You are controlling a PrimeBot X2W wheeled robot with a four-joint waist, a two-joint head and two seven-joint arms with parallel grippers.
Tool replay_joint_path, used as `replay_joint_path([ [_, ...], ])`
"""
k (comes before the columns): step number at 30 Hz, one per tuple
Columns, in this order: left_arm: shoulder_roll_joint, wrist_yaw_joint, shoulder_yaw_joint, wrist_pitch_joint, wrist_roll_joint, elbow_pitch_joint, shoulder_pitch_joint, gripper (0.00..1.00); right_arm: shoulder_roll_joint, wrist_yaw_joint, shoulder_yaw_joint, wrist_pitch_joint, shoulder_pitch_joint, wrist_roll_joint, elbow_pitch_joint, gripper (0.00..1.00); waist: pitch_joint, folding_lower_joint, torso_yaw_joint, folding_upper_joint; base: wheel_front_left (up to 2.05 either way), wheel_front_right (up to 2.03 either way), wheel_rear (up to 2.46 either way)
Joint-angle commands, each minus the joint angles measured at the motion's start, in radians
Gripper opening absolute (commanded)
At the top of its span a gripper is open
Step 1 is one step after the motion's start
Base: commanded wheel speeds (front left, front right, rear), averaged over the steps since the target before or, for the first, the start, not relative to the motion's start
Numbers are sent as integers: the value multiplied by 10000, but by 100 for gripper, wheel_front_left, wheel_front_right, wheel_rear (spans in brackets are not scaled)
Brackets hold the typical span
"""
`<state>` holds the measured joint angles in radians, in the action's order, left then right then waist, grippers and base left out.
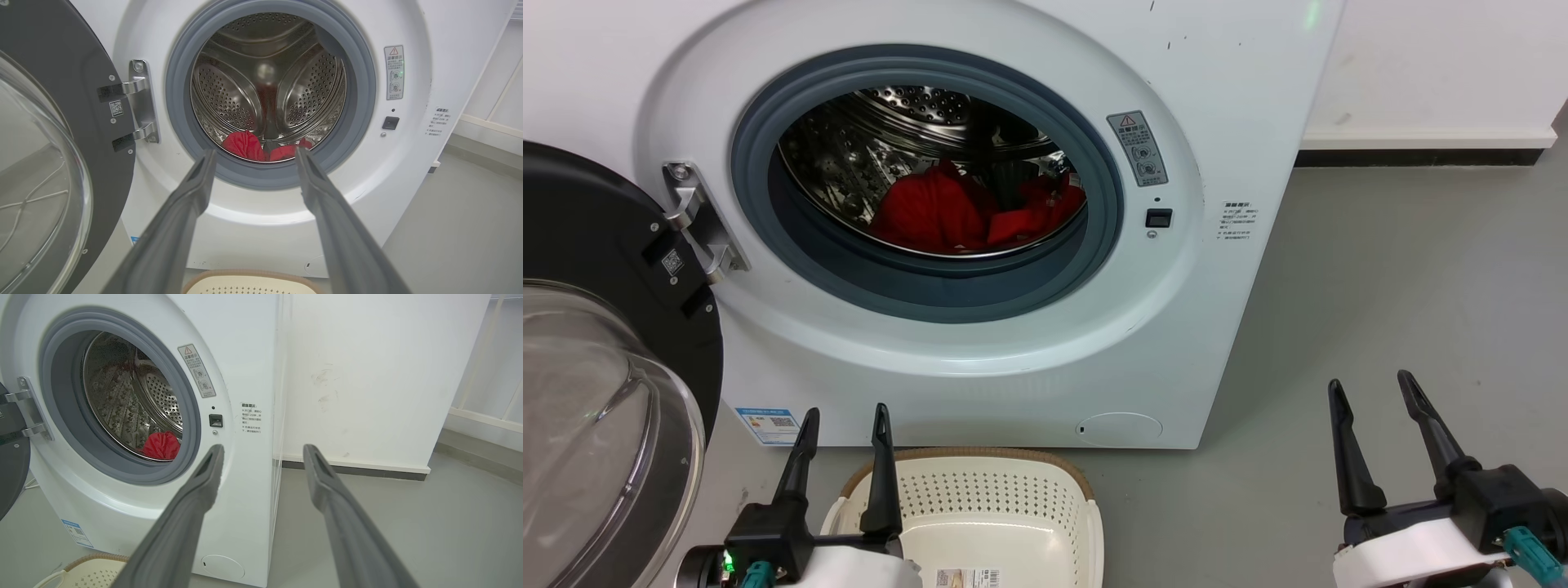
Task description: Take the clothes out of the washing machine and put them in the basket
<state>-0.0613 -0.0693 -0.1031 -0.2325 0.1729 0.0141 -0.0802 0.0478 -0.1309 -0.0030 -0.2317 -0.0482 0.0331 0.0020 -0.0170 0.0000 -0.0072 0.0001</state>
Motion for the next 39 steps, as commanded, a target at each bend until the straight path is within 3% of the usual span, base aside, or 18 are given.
replay_joint_path([
  [1, 1, 27, 5, -87, -251, 31, -98, 100, 42, 3, -7, -100, -100, -199, -18, 100, 0, 0, 0, -1, 0, 0, 0],
  [16, 105, 137, 15, -356, -1319, 57, -209, 100, 39, 5, 85, -357, -123, -975, 207, 100, -22, 0, 12, -1, 0, 0, 0],
  [34, 116, 141, -5, -333, -1123, -139, -256, 100, 39, 5, -7, -342, -94, -723, 315, 100, 14, 0, -106, -1, 0, 0, 0],
  [39, 60, 314, 0, -331, -1469, -461, -76, 100, 37, 5, -16, -342, 109, -592, 285, 100, -364, 0, -359, -1, 0, 0, 0],
])
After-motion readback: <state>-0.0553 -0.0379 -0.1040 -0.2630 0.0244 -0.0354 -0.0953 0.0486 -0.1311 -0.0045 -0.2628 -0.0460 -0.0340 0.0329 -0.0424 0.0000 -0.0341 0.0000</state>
